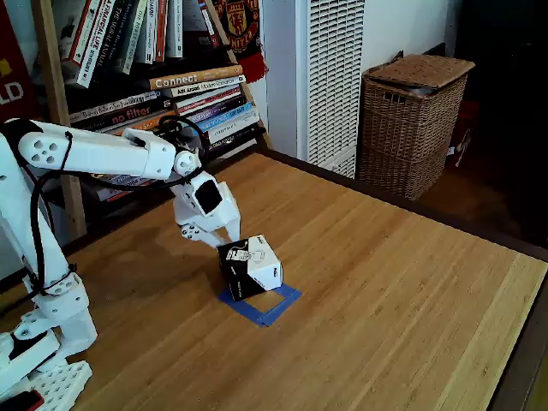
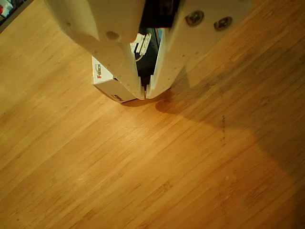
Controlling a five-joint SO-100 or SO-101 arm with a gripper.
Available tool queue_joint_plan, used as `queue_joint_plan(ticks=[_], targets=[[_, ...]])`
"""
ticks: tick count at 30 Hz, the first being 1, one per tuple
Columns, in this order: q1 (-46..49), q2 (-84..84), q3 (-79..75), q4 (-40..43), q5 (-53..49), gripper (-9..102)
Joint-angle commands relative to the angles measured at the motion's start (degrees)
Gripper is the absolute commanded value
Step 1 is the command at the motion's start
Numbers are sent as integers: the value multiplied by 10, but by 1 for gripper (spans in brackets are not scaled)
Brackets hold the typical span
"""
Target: Push the box on top of the target
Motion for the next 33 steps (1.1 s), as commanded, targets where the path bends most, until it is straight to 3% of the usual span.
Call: queue_joint_plan(ticks=[1,33], targets=[[4,30,-2,11,-7,0],[60,123,84,42,-79,0]])
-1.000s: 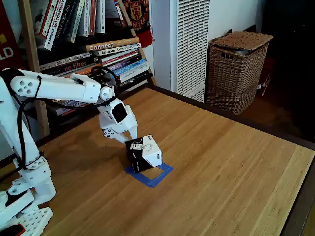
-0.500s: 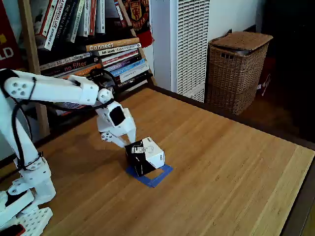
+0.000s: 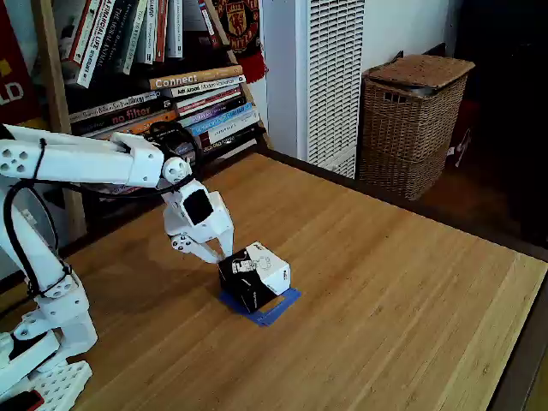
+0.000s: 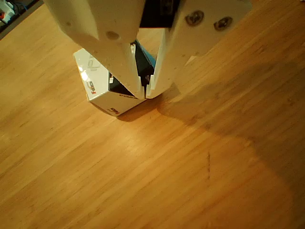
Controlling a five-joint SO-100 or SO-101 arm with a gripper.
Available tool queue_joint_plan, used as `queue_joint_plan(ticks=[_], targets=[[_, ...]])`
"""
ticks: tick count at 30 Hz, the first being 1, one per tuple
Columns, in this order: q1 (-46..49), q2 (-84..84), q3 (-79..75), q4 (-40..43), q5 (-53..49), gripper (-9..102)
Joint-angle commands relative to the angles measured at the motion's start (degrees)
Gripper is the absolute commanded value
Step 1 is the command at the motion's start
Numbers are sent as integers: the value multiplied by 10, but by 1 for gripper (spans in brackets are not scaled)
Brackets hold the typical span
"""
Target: Push the box on top of the target
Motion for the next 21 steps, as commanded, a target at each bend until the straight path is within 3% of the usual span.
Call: queue_joint_plan(ticks=[1,21], targets=[[10,30,4,5,-10,0],[20,39,18,6,-23,0]])
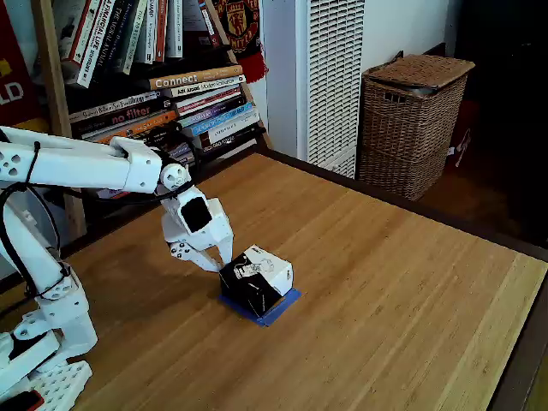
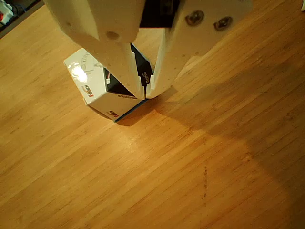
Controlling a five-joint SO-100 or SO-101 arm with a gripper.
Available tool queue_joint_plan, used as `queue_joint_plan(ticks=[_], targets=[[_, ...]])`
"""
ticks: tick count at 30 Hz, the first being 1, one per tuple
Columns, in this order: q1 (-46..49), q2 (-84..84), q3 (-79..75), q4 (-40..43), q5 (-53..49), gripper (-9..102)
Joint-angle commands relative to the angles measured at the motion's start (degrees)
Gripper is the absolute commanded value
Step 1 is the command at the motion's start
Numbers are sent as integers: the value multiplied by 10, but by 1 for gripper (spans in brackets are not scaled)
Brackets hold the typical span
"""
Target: Push the box on top of the target
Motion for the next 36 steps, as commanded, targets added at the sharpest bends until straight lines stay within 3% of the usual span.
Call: queue_joint_plan(ticks=[1,11,36], targets=[[-3,29,-2,4,5,0],[-41,-8,-38,-2,56,0],[-36,-76,-113,-4,64,0]])
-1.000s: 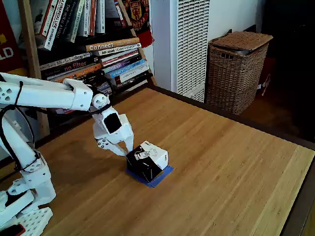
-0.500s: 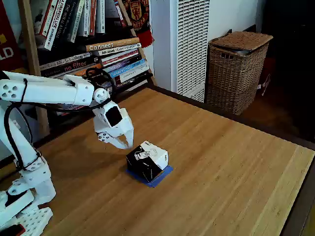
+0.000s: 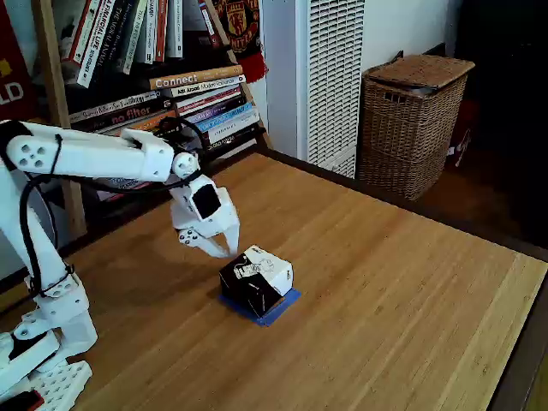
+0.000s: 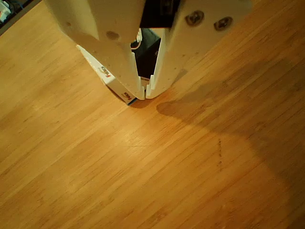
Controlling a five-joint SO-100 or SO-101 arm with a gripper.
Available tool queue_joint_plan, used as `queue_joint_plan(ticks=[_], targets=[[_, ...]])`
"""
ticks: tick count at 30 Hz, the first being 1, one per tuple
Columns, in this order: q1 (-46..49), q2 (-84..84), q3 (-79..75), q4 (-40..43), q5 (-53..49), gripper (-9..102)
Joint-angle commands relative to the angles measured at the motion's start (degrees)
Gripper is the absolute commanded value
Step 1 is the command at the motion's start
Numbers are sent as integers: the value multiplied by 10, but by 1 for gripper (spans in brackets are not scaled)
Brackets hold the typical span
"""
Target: Push the box on top of the target
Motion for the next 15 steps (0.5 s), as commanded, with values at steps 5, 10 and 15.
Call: queue_joint_plan(ticks=[5,10,15], targets=[[3,-14,-42,-4,12,0],[10,-22,-51,-4,7,0],[16,-24,-56,0,0,0]])
